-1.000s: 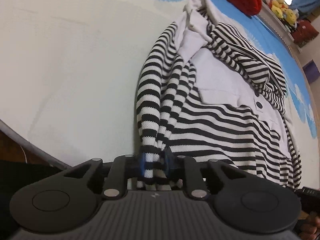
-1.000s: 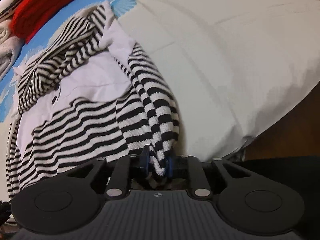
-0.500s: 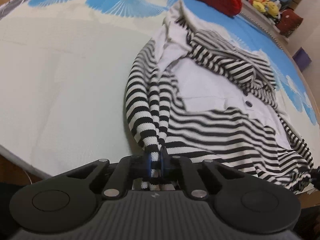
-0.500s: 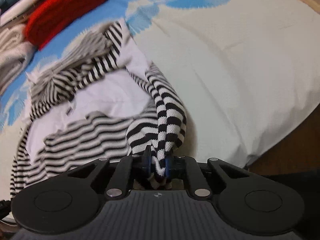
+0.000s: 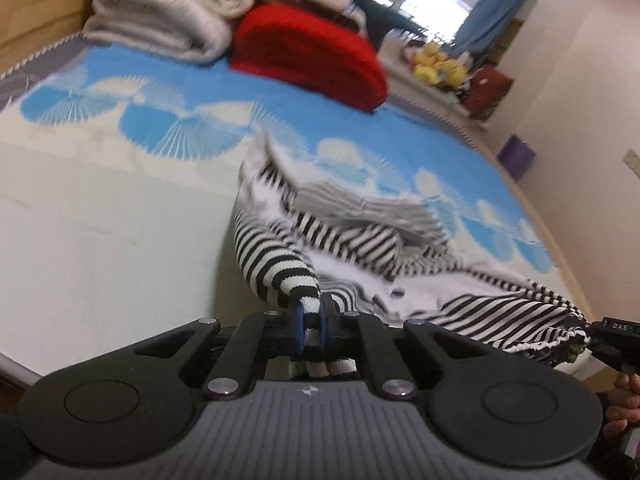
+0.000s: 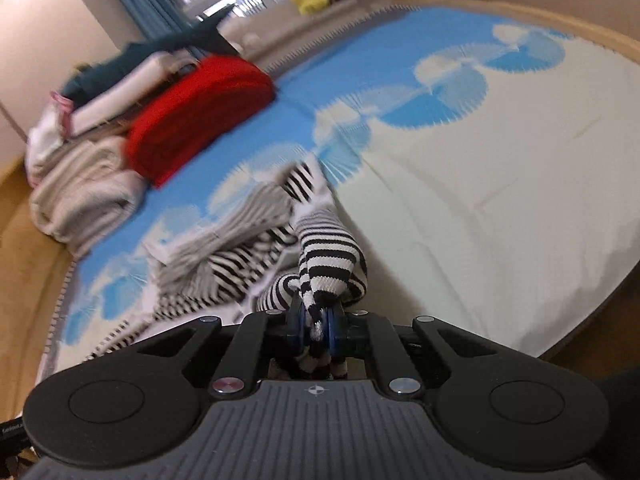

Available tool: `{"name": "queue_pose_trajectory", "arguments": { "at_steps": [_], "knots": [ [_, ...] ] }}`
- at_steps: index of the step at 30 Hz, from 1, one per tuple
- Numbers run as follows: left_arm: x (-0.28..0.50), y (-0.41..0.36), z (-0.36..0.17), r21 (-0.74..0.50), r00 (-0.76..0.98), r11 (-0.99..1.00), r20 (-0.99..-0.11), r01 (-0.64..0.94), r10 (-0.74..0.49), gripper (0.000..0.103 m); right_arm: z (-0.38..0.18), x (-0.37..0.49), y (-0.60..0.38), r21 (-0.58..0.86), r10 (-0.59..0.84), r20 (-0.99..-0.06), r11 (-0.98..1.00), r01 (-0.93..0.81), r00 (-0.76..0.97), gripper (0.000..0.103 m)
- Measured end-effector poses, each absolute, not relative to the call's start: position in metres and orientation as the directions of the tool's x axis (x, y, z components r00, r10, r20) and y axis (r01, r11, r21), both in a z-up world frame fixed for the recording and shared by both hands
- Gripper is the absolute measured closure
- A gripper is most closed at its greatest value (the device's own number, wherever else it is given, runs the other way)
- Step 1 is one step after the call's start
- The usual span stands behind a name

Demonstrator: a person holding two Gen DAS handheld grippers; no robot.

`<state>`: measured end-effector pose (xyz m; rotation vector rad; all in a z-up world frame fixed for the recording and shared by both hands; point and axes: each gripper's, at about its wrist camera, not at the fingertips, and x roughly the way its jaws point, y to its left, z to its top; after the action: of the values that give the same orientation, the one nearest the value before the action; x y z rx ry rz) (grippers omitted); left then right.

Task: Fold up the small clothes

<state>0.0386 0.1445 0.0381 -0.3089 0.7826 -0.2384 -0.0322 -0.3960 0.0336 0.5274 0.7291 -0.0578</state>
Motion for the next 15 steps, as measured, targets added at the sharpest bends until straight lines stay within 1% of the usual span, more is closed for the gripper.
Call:
{"name": "queue_pose_trajectory", "arguments": {
  "at_steps": [4,7,11,15],
  "knots": [
    [0.016,0.152,0.068,-0.376,0.688,0.916,-0.629,0.137,-0.362,0.096,0.061,-0.063,-0.405,0.48,0.165,-0.615,0.854,0.201,0.771,0.093],
    [0.019,0.158,0.067,-0.425,0.664,0.896,-0.635,0.126,-0.395,0.096,0.074,-0.077,-0.408,0.484,0.175,-0.598,0.857,0.178,0.782,0.094],
    [0.069,0.159,0.045,-0.454,0.621,0.887,-0.672,0.087,-0.405,0.096,0.067,-0.049,-0.411,0.481,0.183,-0.618,0.857,0.184,0.765,0.094],
    [0.153,0.159,0.021,-0.457,0.593,0.887,-0.695,0.074,-0.407,0.095,0.047,0.027,-0.412,0.453,0.202,-0.646,0.878,0.156,0.736,0.094]
  ]
}}
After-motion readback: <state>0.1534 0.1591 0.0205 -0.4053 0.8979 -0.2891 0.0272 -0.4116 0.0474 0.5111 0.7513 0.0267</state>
